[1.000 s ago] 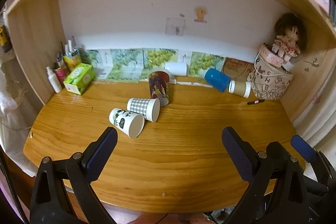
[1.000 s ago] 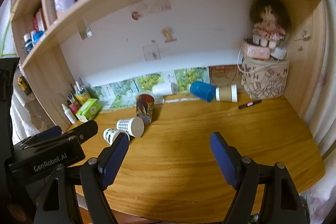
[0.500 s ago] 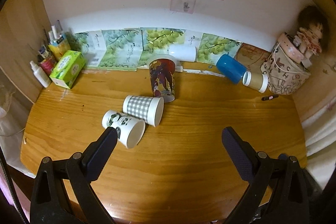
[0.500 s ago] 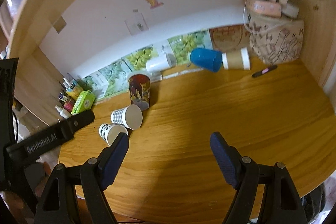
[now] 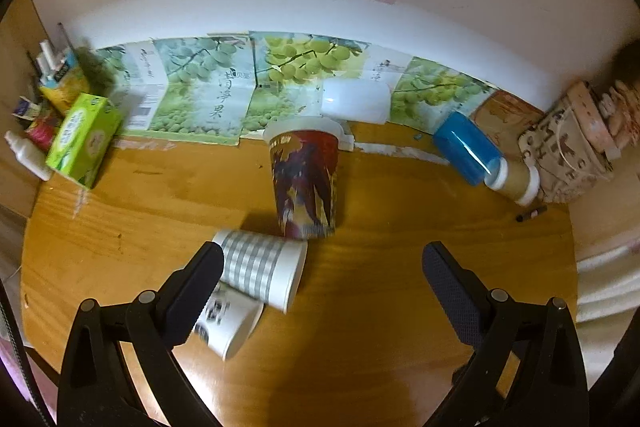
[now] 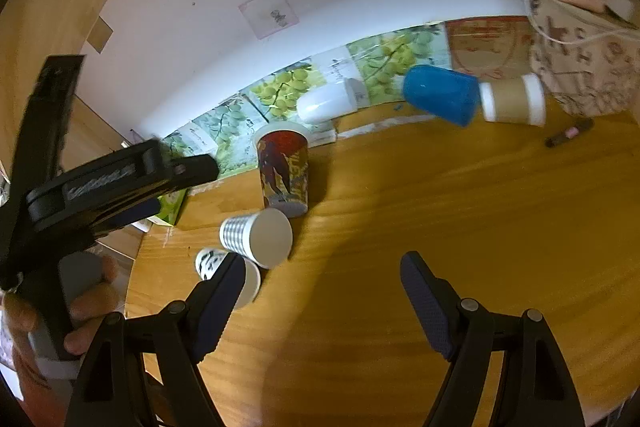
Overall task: Flip cup upright
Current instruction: 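Move the left gripper toward the red printed cup lying on its side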
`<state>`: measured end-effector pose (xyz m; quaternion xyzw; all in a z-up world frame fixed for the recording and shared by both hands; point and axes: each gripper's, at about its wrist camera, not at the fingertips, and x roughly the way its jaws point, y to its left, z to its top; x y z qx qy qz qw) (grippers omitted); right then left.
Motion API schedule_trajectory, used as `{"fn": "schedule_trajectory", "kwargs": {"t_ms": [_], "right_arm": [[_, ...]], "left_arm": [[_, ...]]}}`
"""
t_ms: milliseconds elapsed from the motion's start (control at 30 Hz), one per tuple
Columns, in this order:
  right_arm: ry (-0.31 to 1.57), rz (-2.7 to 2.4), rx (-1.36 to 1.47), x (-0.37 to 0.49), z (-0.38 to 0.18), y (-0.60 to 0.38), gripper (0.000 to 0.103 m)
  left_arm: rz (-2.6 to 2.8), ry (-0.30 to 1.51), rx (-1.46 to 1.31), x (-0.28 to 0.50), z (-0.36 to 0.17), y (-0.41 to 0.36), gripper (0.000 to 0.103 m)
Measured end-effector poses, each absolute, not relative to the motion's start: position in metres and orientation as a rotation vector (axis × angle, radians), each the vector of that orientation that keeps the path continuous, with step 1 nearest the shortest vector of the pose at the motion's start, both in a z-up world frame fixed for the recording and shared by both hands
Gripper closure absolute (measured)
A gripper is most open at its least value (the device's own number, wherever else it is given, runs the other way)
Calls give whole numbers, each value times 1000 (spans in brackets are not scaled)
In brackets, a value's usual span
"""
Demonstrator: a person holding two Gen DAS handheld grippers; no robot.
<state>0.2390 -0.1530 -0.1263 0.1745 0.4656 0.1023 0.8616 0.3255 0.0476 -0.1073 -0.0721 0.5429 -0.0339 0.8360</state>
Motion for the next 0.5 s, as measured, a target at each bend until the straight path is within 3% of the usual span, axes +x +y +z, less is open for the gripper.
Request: {"fn": "schedule_trajectory", "kwargs": {"t_ms": [500], "right_arm": [[1065,261,443,292,-163,-140,22]], "left_arm": [[-20,1300,-198,408,-177,57,7]]}}
